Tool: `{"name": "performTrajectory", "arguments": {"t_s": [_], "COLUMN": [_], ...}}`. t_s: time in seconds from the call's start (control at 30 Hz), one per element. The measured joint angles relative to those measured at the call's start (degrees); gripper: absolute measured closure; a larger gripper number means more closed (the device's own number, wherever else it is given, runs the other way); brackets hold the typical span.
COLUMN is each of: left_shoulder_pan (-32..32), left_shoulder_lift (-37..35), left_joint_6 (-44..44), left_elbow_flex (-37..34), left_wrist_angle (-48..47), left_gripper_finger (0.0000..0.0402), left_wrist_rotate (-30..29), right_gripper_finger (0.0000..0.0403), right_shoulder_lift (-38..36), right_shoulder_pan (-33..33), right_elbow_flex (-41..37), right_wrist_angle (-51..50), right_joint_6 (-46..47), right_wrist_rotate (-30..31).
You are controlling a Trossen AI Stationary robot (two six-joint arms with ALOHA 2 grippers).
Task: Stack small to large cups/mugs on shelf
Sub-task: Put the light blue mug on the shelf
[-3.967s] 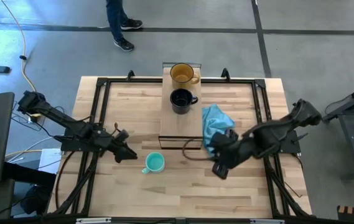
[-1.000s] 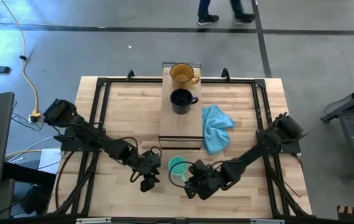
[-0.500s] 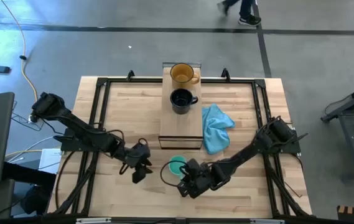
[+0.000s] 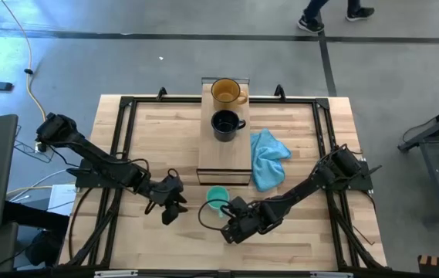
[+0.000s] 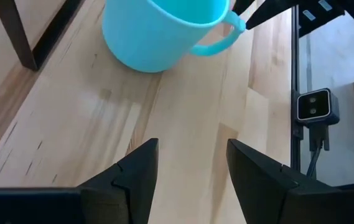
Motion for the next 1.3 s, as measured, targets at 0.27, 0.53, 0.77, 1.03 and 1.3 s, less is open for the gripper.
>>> {"name": "performTrajectory", "arguments": {"t_s": [0.27, 0.53, 0.77, 1.03, 1.3], "left_shoulder_pan": [0.0, 0.0, 0.0, 0.0, 0.0], "left_shoulder_lift": [0.0, 0.0, 0.0, 0.0, 0.0], "left_joint_6": [0.0, 0.0, 0.2, 1.7, 2.4], "left_elbow_flex": [0.0, 0.0, 0.0, 0.0, 0.0], "left_wrist_angle": [-0.4, -0.4, -0.6, -2.3, -2.5], "left_gripper_finger": [0.0222, 0.0222, 0.0222, 0.0222, 0.0222], "left_wrist_rotate": [0.0, 0.0, 0.7, 2.6, 2.6], "right_gripper_finger": [0.0313, 0.0210, 0.0179, 0.0179, 0.0179], "right_shoulder_lift": [-0.1, -0.1, -0.1, -0.1, -0.1], "right_shoulder_pan": [0.0, -0.1, -0.9, -2.6, -3.7], "right_elbow_flex": [0.0, 0.0, 0.0, 0.0, 0.0], "right_wrist_angle": [5.4, 4.0, 6.7, 7.5, 7.6], "right_joint_6": [-3.0, 1.0, 3.5, 6.4, 7.3], "right_wrist_rotate": [0.2, 1.4, 5.0, 7.8, 7.6]}}
